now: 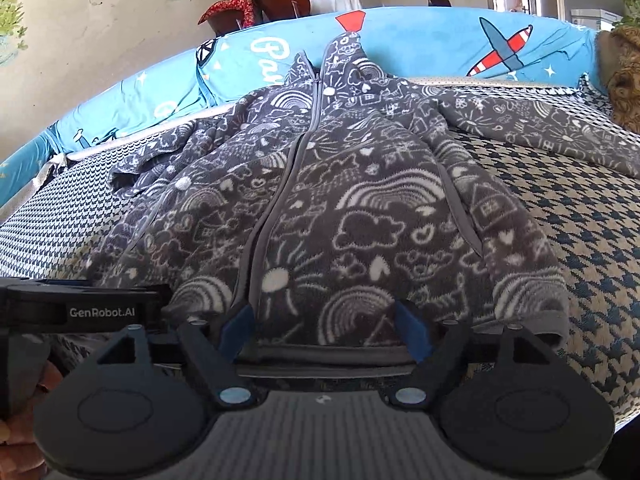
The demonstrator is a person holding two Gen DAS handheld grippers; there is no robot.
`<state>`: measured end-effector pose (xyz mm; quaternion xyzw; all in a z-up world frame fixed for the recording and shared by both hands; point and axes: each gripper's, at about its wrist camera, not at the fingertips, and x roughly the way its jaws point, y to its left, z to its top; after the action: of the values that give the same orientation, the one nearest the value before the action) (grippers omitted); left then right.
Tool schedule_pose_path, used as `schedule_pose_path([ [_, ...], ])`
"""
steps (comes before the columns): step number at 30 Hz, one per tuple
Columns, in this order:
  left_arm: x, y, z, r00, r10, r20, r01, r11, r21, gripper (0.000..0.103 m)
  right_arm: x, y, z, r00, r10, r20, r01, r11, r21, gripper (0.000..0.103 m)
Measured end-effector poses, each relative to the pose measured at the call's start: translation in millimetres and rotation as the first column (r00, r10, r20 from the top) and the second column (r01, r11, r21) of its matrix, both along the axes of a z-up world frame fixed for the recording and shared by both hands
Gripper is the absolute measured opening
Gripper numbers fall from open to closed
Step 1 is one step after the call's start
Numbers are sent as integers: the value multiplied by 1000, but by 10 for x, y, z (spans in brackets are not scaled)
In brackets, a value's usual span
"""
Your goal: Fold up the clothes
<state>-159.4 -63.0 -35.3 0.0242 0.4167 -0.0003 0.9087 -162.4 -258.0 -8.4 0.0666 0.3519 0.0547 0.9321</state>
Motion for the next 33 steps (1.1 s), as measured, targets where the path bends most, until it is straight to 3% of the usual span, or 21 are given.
schedule_pose_path([
  [8,-50,-67,138,997,-13,70,12,1000,6,103,-29,-60,77,997,-62,40,61,998,13,78],
  [17,180,-220,230,996,-39,74,39,999,-3,103,9,-139,151,988,-134,82,132,991,28,78],
  [33,664,-407,243,994,-105,42,105,994,5,103,730,-591,508,998,-39,40,36,997,62,78],
])
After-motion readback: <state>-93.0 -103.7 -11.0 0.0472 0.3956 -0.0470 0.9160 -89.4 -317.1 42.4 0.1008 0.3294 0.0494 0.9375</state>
